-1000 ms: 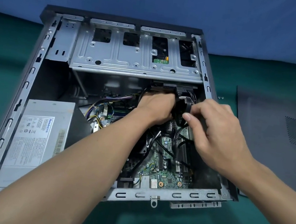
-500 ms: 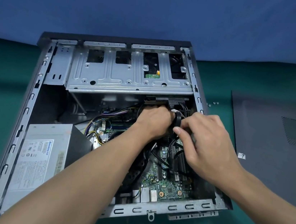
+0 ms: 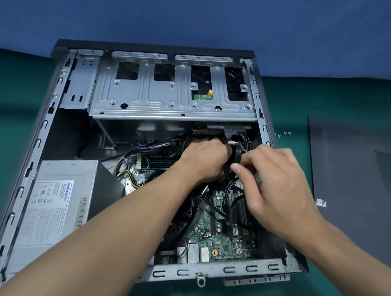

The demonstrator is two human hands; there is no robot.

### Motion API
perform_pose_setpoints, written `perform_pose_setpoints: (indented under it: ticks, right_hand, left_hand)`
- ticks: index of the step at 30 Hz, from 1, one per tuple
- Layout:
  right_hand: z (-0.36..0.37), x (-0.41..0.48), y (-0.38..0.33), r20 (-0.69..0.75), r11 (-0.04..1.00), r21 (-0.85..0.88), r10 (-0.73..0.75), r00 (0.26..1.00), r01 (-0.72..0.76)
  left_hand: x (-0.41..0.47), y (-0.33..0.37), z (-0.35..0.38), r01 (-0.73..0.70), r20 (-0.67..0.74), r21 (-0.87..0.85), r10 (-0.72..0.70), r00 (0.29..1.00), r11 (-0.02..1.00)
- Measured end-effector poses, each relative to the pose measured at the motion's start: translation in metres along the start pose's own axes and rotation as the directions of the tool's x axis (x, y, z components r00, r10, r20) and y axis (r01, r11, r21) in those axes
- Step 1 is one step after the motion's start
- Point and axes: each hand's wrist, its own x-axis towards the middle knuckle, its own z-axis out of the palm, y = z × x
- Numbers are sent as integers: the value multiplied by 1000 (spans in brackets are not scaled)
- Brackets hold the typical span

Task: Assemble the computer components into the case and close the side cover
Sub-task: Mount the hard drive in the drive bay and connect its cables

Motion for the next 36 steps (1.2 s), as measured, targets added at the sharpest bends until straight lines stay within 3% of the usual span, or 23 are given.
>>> perform_pose_setpoints:
  ticks: [14, 26, 36]
  right_hand:
    - [-2, 0, -2, 26, 1000, -14, 17, 999, -17]
    - [-2, 0, -3, 26, 1000, -29, -1, 1000, 2]
    - [-2, 0, -1, 66, 996, -81, -24, 998, 29]
  left_hand:
    - [4, -1, 1, -38, 20, 0, 38, 999, 999]
    - [6, 3, -1, 89, 28, -72, -87, 996, 993]
    - [-4, 7, 0, 48, -74, -88, -54, 996, 995]
